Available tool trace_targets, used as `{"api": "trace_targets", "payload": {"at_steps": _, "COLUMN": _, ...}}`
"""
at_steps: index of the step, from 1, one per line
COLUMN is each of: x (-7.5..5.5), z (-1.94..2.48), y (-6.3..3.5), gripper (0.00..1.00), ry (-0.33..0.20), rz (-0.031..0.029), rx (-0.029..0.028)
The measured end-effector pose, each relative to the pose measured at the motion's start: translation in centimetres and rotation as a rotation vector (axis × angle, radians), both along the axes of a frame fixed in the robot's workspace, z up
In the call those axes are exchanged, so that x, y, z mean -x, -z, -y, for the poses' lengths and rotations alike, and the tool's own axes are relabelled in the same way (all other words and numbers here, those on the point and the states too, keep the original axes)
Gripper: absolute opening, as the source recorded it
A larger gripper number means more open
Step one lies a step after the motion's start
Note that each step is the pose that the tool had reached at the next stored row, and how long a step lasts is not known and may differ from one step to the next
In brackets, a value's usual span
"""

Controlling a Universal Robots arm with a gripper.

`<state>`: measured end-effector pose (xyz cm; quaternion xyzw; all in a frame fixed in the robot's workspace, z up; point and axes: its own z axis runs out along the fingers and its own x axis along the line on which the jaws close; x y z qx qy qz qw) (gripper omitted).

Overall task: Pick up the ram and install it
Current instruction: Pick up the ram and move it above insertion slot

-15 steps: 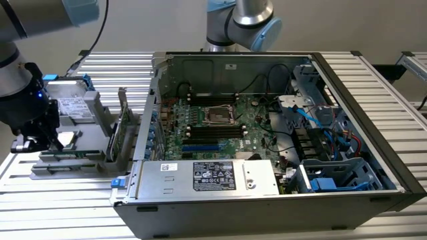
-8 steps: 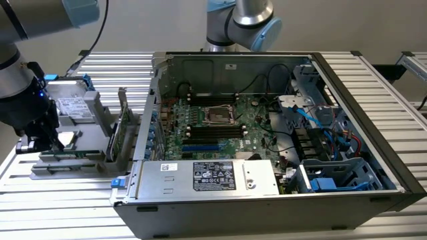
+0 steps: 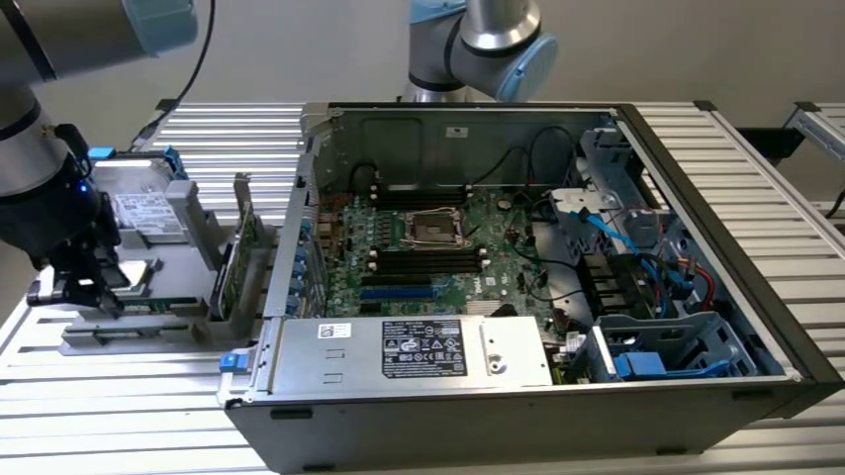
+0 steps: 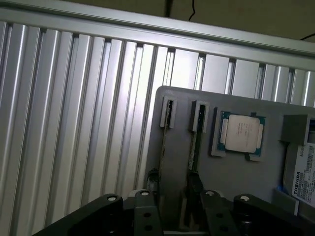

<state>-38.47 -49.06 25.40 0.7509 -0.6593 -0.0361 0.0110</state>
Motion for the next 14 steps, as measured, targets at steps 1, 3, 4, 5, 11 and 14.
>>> {"api": "trace_targets", "payload": {"at_steps": 1, "x": 0.0, "z": 0.00, "y": 0.15, "gripper": 0.36, "ry": 0.000, "rz": 0.0019, "rx": 0.0001}}
{"api": "trace_targets", "payload": {"at_steps": 3, "x": 0.0, "z": 0.01, "y": 0.51, "gripper": 0.36, "ry": 0.000, "rz": 0.0043, "rx": 0.0001}}
{"api": "trace_targets", "payload": {"at_steps": 4, "x": 0.0, "z": 0.00, "y": 0.70, "gripper": 0.36, "ry": 0.000, "rz": 0.0050, "rx": 0.0000}}
{"api": "trace_targets", "payload": {"at_steps": 5, "x": 0.0, "z": 0.00, "y": 0.89, "gripper": 0.36, "ry": 0.000, "rz": 0.0054, "rx": 0.0000}}
{"api": "trace_targets", "payload": {"at_steps": 11, "x": 0.0, "z": 0.00, "y": 1.97, "gripper": 0.36, "ry": 0.000, "rz": 0.0067, "rx": 0.0008}}
{"api": "trace_targets", "payload": {"at_steps": 14, "x": 0.0, "z": 0.00, "y": 2.48, "gripper": 0.36, "ry": 0.000, "rz": 0.0067, "rx": 0.0030}}
